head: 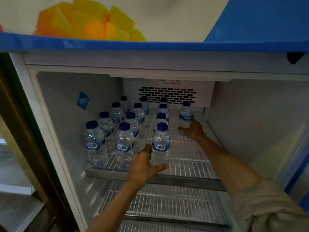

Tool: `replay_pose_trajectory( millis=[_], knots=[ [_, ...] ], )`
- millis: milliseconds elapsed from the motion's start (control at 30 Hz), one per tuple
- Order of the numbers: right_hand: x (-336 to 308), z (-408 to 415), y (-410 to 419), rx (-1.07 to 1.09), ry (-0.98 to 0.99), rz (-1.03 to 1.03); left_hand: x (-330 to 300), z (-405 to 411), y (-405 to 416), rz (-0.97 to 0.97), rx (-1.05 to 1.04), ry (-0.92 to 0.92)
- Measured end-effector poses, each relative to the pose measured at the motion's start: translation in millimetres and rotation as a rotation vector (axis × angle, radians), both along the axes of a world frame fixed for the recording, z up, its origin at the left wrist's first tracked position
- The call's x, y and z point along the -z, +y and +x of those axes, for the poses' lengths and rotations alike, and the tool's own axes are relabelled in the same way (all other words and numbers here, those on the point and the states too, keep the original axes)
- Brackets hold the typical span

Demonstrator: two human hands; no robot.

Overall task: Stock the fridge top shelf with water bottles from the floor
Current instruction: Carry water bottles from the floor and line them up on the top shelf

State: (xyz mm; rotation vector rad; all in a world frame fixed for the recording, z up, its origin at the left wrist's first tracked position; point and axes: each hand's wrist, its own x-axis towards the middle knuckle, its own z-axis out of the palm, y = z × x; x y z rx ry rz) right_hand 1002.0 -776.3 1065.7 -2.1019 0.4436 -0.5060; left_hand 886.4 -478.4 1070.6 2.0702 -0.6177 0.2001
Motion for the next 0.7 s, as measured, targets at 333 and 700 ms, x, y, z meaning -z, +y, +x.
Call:
replay_pose_trajectory(
  millis=[333, 700],
  knots=[
    [4.6, 14.0, 1.4, 0.056, 0.000, -0.084, 5.6, 1.5, -1.0, 0.003, -0.012, -0.085],
    [8.8, 26.0, 17.3, 0.077, -0.019, 0.017, 8.3, 1.2, -1.1, -0.005, -0.018, -0.111]
  ],
)
